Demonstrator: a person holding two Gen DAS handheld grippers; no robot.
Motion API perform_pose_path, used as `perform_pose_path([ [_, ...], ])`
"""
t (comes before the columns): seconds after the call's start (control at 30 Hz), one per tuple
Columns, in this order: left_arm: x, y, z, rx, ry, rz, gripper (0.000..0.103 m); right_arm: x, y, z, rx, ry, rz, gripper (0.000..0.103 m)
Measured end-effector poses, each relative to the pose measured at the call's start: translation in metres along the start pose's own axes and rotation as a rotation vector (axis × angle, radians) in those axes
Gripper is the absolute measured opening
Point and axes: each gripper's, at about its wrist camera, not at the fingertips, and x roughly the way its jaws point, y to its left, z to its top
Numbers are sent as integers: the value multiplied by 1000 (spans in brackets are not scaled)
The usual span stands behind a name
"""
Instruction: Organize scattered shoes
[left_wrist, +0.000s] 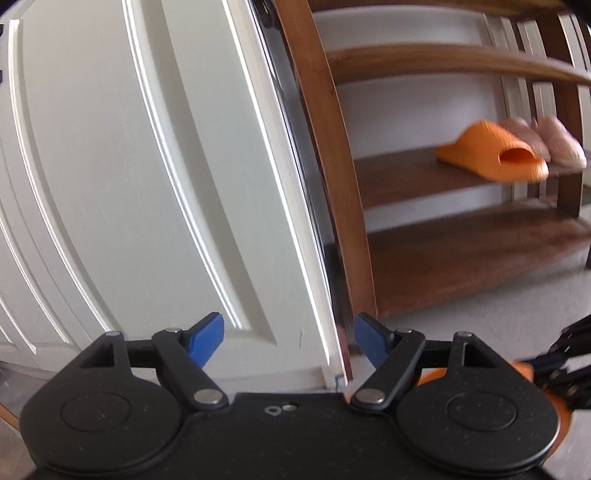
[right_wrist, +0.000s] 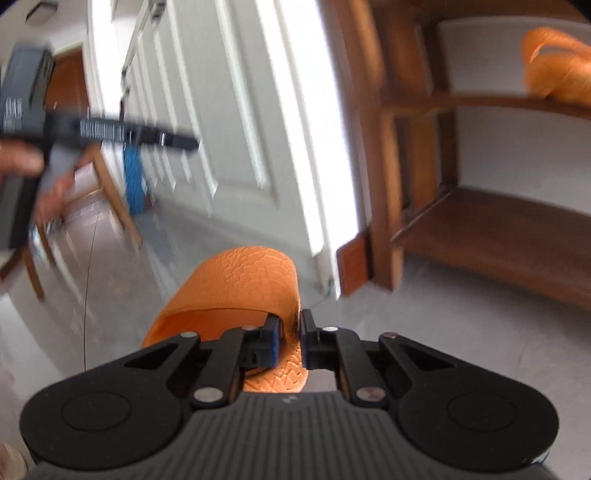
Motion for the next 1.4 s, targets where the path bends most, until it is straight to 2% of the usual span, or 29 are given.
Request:
perform_pose_path([
  [0.07,-2,0,9,-13,-27,-6,78,-13,2,10,-24,-50,-33,12],
  [0.2,-6,-5,21,-27,-75,-23,78,-56,2,43,-107,-244,-176,12],
  [0.3,-7,-14,27,-33,-94,-45,79,-68,-2,63,-127,-380,-308,13],
  [0.33,-7,-17,29,-31,-95,-52,79,-68,-2,72,-141,-423,-381,13],
  [0.43,-6,-27,29,-7,-92,-67,79,-44,-2,90,-162,-454,-530,14],
  [0.53,-8,-33,26,13,-83,-72,79,14,-14,112,-211,-363,-694,15],
  [0.57,-10,-34,25,16,-80,-75,79,31,-26,117,-201,-324,-728,20],
  [0.6,-11,-34,25,20,-78,-77,79,46,-37,121,-191,-288,-757,21],
  [0.67,-13,-34,24,28,-80,-76,80,63,-43,129,-180,-243,-769,27],
  [0.73,-13,-32,23,32,-80,-78,80,66,-46,135,-163,-220,-776,39],
  [0.77,-12,-31,23,31,-77,-79,80,63,-46,138,-151,-217,-774,51],
  [0.8,-8,-31,21,26,-66,-83,80,58,-47,138,-129,-220,-754,54],
  [0.87,-3,-32,20,14,-55,-91,80,38,-46,131,-97,-228,-724,55],
  [1.0,11,-34,18,-1,-31,-110,80,21,-37,109,-123,-237,-706,61],
  [1.07,17,-36,18,-7,-16,-122,80,31,-41,108,-95,-229,-711,62],
  [1.23,17,-42,18,17,-22,-135,80,73,-59,128,90,-210,-687,64],
  [1.3,15,-40,19,26,-30,-130,80,91,-78,145,150,-205,-726,64],
  [1.4,15,-37,19,21,-24,-119,80,115,-100,162,173,-192,-788,64],
])
